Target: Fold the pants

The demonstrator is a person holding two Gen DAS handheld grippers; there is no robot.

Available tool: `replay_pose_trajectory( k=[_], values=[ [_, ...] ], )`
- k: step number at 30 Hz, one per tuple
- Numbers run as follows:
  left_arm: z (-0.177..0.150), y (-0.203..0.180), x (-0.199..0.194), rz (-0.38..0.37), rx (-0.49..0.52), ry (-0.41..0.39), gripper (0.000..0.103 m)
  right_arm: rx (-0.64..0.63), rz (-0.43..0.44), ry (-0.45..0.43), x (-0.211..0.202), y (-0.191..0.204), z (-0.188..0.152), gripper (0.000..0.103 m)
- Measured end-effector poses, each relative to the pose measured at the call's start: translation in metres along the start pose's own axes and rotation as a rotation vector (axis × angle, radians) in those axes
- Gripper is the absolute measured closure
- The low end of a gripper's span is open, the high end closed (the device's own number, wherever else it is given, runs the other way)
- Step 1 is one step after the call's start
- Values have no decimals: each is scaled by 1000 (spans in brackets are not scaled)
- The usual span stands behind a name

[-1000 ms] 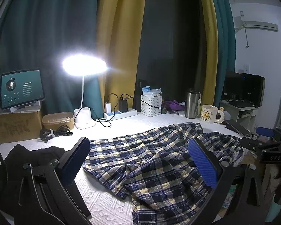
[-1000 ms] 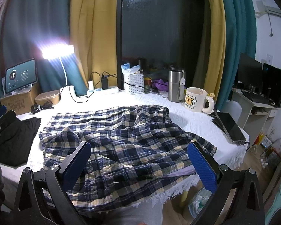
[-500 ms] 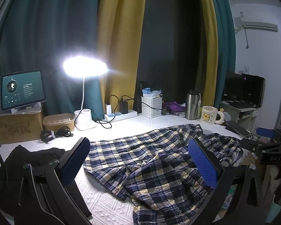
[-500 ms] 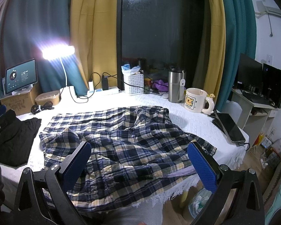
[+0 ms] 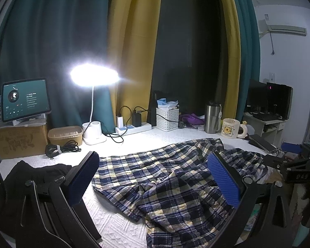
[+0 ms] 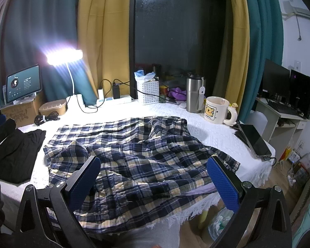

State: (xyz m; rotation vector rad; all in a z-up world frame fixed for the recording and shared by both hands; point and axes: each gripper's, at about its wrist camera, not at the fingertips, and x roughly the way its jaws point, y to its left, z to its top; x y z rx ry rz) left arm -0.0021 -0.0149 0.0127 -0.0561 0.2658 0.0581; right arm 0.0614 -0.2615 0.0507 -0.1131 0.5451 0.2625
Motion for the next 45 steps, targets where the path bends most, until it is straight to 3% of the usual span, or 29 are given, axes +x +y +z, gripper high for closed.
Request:
replay_pose_trajectory(
  k=[9,19,30,35,45],
  values=[
    [0,-1,10,-4,17,12,0,-14,7,33,20,2,5,0],
    [5,6,49,-2,31,72,0,-23,20,50,60,-4,23,0],
    [0,45,115,74,5,213,0,-35,25,82,117,-19,46,0],
    [-8,68,155,90,-17,321,0,-29,36,109,156,-33,61,0],
    [-24,115,232,119,-42,517,0,21,110,236,244,-68,95,0]
  ],
)
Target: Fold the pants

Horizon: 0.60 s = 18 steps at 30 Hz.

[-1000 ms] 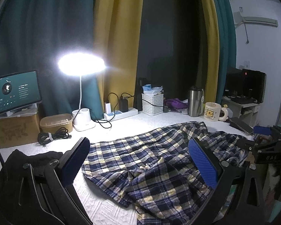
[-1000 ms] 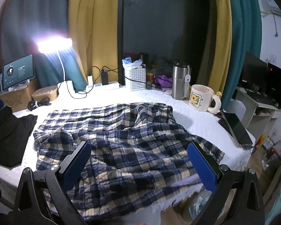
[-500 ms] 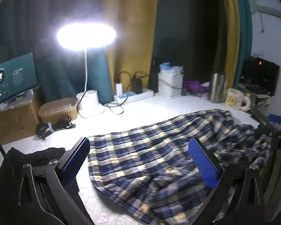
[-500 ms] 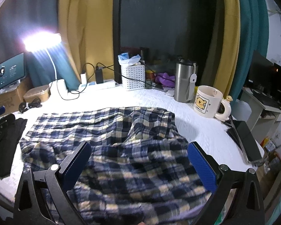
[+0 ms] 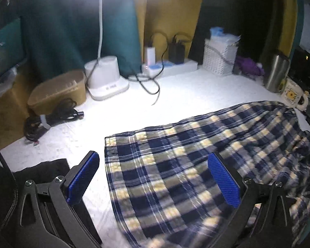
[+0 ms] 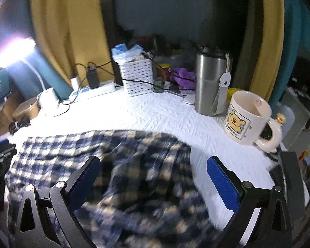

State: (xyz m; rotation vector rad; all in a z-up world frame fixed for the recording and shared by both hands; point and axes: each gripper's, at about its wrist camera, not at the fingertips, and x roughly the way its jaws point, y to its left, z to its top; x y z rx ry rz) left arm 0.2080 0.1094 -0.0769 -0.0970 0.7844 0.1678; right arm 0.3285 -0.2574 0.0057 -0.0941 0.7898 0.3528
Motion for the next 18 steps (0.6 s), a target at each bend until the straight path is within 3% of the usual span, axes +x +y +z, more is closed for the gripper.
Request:
replay_pose_trajectory(
  k=[4,8,13,16,17,18],
  values=[
    [5,12,26,-3,-9,48,0,16,1,54,29,-14,15,1],
    [2,24,49,16,-38,107,2,32,19,151,63,-19,18,23],
    [-3,23,66,14,-30,157,7,39,51,237,100,-24,14,28],
    [-1,17,68,1,5,153,12,16,55,239,111,-21,11,47],
    [-1,15,69,6,16,148,16,2,72,240,113,-19,11,70],
    [-2,11,67,-5,29,136,26,-5,84,243,115,-18,11,72]
  ],
)
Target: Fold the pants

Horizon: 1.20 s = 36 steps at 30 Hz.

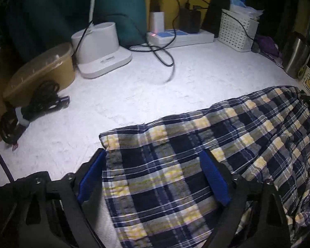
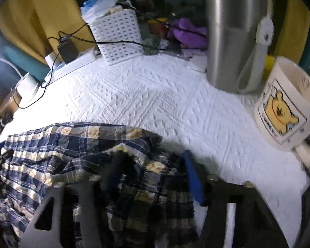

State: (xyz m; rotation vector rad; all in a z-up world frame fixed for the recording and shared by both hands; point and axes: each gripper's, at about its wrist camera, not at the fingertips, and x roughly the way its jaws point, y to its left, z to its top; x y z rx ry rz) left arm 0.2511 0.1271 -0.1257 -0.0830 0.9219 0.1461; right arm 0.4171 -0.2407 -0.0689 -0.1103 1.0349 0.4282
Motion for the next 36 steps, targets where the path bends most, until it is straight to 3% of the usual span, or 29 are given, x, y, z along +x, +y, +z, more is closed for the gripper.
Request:
replay_pose_trajectory(
  k=[1,5,12,19,24,30,32,34,36],
  values=[
    [0,-3,-1,-12,17,-9,32,-16,-3,-4,0,2,0,74],
    [1,-14,-4,-26,68,-35,97,-84,-50,-48,-10,10,0,76],
    [21,-25,-16,-26,109,-110,99,-111,-121,-185,-36,13,29,76],
    [68,-26,-35,4,140,-205,99,-76,-147,-261,-49,7,62,76],
    [83,-26,-11,22,170,-170,98,-84,-192,-210,-22,2,68,76],
    [67,-15,21,72,136,-46,94,-110,-254,-111,13,-6,57,76],
    [64,1,16,94,83,-20,86,-100,-251,-96,17,-10,56,76],
    [59,13,4,102,41,-3,69,-114,-261,-90,17,-9,56,75],
    [44,20,-18,78,5,-6,57,-150,-303,-101,13,-1,56,67]
  ],
)
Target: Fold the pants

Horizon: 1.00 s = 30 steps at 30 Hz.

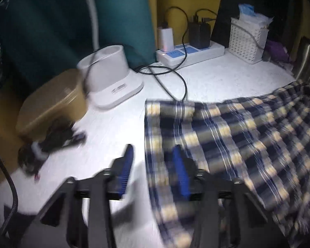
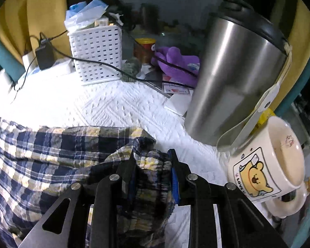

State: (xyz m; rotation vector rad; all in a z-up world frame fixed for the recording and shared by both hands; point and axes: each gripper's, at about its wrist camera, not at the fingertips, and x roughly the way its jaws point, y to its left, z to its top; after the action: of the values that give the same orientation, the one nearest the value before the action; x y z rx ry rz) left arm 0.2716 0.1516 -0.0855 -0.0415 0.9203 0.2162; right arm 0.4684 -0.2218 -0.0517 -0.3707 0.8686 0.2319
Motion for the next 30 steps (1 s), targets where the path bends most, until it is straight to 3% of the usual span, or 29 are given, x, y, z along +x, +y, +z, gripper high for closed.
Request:
replay_pose_trajectory(
  k=[3,4,11,19,20,23,28,30],
  values=[
    [-26,-2,-21,-60,-38,32,56,-31,-4,-30,-15,4,-5,36],
    [-39,-4,-28,-120,-61,58,56,-39,-3,-46,-22,5,-8,24],
    [-95,-27,-48,-243,-115,139,56,-101,11,-109,-64,4,-33,22],
    [-118,-45,-60,-139,-24,46,57,-94,31,-157,-111,-1,-77,22],
    [-121,-50,-61,-118,13,26,59,-91,33,-159,-116,0,-84,22],
    [-121,-55,-62,-103,52,1,100,-77,38,-154,-125,1,-102,22],
    [-122,-46,-66,-36,75,-27,101,-49,47,-144,-137,5,-126,22],
    [-124,-31,-69,-23,41,-33,101,-47,51,-132,-138,8,-133,22]
  ],
)
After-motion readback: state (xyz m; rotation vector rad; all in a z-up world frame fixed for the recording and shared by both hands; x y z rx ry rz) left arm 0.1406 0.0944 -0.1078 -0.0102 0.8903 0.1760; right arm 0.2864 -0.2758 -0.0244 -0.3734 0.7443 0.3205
